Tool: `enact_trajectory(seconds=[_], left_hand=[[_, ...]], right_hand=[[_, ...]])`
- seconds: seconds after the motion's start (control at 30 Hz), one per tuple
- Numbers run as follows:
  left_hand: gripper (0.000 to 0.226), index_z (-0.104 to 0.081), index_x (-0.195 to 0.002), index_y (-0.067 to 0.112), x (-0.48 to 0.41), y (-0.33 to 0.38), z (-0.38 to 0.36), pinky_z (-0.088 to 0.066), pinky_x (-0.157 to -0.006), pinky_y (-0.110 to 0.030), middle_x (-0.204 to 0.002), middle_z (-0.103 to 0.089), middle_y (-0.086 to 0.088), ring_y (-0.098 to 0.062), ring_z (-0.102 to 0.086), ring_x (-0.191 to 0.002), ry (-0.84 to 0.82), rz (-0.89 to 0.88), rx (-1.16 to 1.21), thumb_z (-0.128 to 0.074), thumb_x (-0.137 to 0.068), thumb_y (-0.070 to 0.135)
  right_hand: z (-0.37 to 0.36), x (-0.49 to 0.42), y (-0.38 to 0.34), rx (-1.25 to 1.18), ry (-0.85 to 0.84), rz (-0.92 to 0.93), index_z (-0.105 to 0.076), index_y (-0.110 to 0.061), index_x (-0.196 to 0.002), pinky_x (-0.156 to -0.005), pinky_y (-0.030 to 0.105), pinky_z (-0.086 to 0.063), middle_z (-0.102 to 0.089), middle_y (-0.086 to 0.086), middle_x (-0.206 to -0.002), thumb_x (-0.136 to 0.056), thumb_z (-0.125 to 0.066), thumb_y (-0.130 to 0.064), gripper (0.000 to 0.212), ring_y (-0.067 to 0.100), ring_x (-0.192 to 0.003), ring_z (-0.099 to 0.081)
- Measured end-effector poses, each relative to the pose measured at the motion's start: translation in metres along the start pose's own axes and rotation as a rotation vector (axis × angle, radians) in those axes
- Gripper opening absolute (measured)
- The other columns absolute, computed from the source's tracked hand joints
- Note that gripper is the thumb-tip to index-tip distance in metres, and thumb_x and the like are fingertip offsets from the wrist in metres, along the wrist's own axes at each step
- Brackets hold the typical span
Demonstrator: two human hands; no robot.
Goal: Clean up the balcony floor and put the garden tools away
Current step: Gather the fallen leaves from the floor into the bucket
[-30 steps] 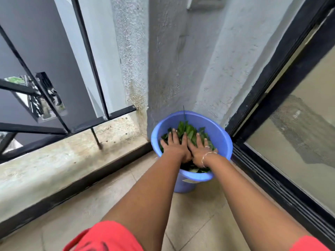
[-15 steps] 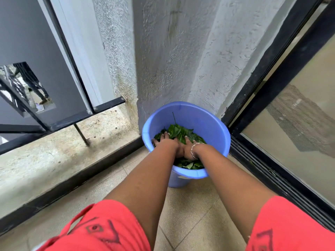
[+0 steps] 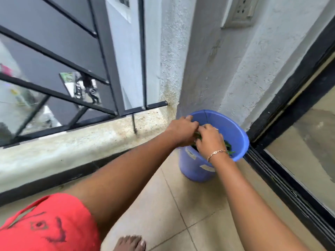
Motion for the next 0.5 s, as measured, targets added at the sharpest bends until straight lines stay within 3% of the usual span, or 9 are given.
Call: enact_trajectory(seconds=[0.13, 0.2, 0.33, 0.5], left_hand=[[0.036, -0.047, -0.125, 0.013, 0.089, -0.04, 0.025, -0.045, -0.085, -0.04, -0.126, -0.046, -0.011, -0.03, -0.047, -0.116, 0.076, 0.086, -0.045, -0.044, -0.096, 0.034], [0.039, -0.046, -0.126, 0.013, 0.147, -0.064, 0.024, -0.044, -0.083, -0.04, -0.126, -0.047, -0.01, -0.029, -0.048, -0.115, 0.048, 0.166, -0.042, -0.044, -0.096, 0.037], [0.046, -0.047, -0.126, 0.01, 0.264, -0.102, 0.023, -0.043, -0.082, -0.04, -0.122, -0.05, -0.013, -0.031, -0.051, -0.111, -0.014, 0.323, -0.042, -0.044, -0.095, 0.044], [0.049, -0.049, -0.128, 0.009, 0.352, -0.137, 0.0, -0.04, -0.085, -0.034, -0.123, -0.052, -0.014, -0.03, -0.052, -0.111, -0.087, 0.458, 0.091, -0.044, -0.095, 0.045]], right_hand=[[0.008, 0.042, -0.08, -0.232, 0.136, 0.222, -0.065, -0.004, -0.097, -0.076, 0.045, -0.043, -0.058, 0.022, -0.094, -0.076, -0.047, -0.011, 0.028, 0.042, -0.089, -0.055], [-0.002, 0.067, -0.125, -0.319, 0.119, 0.308, -0.066, -0.005, -0.095, -0.077, 0.042, -0.043, -0.059, 0.02, -0.092, -0.076, -0.048, -0.01, 0.026, 0.04, -0.089, -0.055], [-0.028, 0.124, -0.211, -0.486, -0.073, 0.434, -0.066, -0.008, -0.104, -0.081, 0.036, -0.041, -0.058, 0.017, -0.102, -0.082, -0.056, -0.003, 0.024, 0.035, -0.1, -0.052], [-0.077, 0.176, -0.272, -0.518, -0.306, 0.516, -0.065, -0.009, -0.099, -0.075, 0.034, -0.043, -0.061, 0.014, -0.1, -0.084, -0.06, -0.01, 0.016, 0.034, -0.095, -0.057]])
Point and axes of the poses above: each hand's wrist, its own x-axis away from the middle knuckle, its own z-axis out of the back of the hand, y = z × x, the point moved 8 cm from there along -x, towards the middle knuckle
